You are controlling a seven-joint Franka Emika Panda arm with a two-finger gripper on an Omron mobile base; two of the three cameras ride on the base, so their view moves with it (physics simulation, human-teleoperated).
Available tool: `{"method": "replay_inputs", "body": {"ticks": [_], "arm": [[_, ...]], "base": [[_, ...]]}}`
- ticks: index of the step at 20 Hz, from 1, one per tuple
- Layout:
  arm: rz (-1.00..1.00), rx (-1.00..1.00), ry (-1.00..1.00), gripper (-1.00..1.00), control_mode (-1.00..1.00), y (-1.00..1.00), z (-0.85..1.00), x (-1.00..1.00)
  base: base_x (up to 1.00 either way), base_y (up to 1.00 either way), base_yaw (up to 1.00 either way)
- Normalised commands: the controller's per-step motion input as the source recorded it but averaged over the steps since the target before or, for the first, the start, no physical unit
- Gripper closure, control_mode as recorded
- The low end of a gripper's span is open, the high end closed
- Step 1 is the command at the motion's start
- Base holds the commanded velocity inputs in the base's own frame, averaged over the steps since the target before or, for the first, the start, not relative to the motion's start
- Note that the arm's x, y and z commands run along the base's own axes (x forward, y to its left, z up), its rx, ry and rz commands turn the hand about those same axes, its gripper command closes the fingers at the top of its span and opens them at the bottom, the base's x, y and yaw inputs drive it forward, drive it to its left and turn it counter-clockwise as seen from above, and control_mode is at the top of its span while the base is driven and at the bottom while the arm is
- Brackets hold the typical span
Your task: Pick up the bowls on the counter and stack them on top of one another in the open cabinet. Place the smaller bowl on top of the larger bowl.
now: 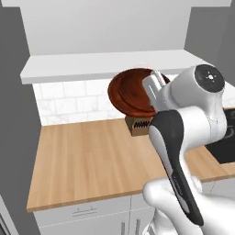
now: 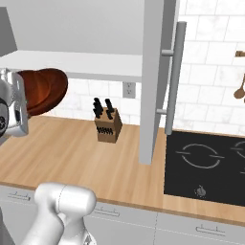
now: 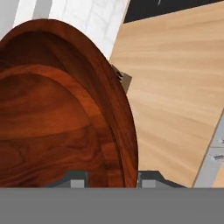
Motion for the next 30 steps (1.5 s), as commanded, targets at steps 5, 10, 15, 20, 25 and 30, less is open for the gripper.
{"method": "replay_inputs", "body": {"ticks": [5, 10, 15, 20, 25, 30], "arm": [[-0.13, 0.03, -0.04, 1.00, -1.00, -0.51, 1.00, 0.18], [-0.14, 0.00, 0.00, 1.00, -1.00, -0.41, 0.94, 0.77], [-0.07, 0.00, 0.07, 1.00, -1.00, -0.26, 0.34, 1.00], [0.00, -0.07, 0.20, 1.00, -1.00, -0.09, -0.48, 0.89], [0.00, -0.03, 0.04, 1.00, -1.00, 0.00, -0.31, 0.86], [0.00, 0.00, 0.00, 1.00, -1.00, 0.00, -0.21, 0.78]], "base": [[0.00, 0.00, 0.00], [0.00, 0.00, 0.00], [0.00, 0.00, 0.00], [0.00, 0.00, 0.00], [0.00, 0.00, 0.00], [0.00, 0.00, 0.00]]}}
